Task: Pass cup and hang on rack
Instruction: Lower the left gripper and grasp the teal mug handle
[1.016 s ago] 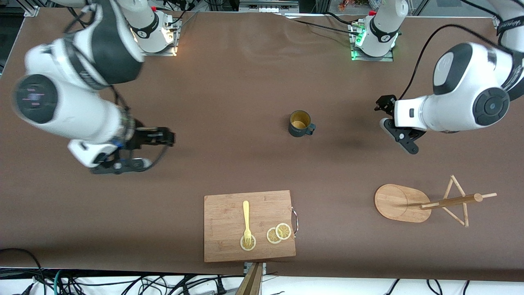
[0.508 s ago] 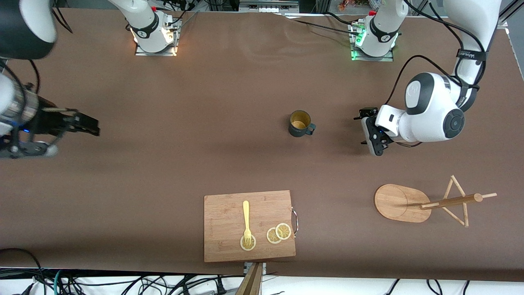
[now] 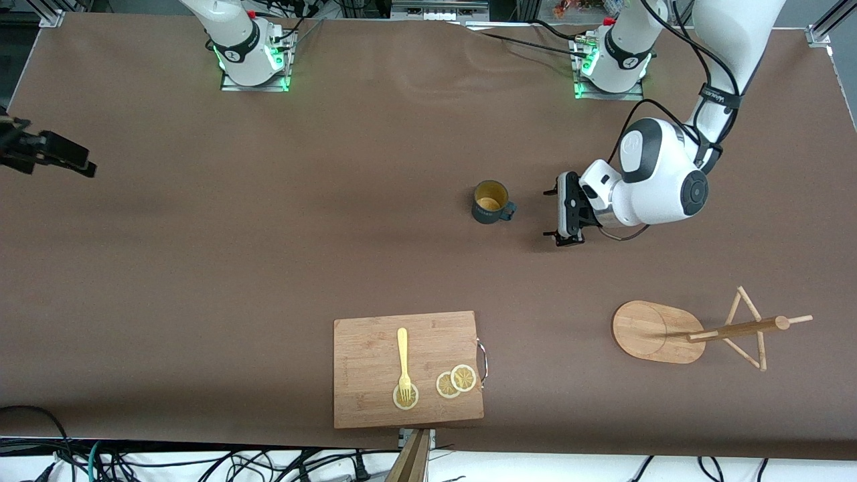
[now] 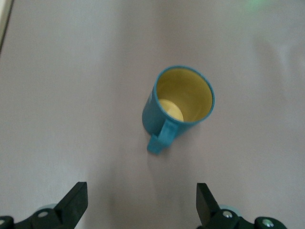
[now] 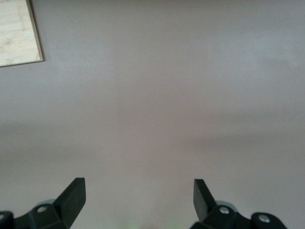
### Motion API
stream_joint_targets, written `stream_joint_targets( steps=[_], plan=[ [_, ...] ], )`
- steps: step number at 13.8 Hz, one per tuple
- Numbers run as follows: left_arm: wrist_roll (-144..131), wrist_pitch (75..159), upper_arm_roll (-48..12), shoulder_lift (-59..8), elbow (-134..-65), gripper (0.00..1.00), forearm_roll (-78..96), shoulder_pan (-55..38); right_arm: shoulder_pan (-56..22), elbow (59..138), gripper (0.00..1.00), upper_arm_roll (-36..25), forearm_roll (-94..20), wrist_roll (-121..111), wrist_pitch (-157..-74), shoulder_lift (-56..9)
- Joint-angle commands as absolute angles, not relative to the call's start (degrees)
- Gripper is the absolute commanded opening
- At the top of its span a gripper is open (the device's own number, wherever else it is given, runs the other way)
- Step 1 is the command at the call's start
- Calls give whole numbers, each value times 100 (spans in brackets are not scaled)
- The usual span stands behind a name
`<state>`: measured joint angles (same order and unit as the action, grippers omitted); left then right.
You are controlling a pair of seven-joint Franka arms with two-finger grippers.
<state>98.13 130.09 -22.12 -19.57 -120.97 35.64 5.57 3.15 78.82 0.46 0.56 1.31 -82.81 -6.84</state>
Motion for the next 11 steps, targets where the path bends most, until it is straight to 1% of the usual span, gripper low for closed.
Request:
stream_joint_targets(
  steps=[1, 4, 7, 8, 11],
  plan=[
    [11447, 13647, -2250, -2117, -12444, 100, 4584, 519, 579, 8419, 100, 149, 123, 61, -8464, -239],
    [13099, 13729, -2259, -2434, -12568, 100, 6130, 475, 633, 8534, 100, 176, 289, 44, -8464, -115],
    [14533, 13667, -2267, -2610, -12778, 100, 7212, 466, 676, 8534, 100, 185, 378, -393, -8411, -97],
    [14868, 13615, -2259, -2654, -12831, 100, 7425, 466, 712, 8534, 100, 185, 378, -422, -8411, -97],
    [15834, 13326, -2268, -3136, -12815, 100, 8074, 545, 694, 8464, 100, 167, 334, -448, -8411, -237]
  ],
)
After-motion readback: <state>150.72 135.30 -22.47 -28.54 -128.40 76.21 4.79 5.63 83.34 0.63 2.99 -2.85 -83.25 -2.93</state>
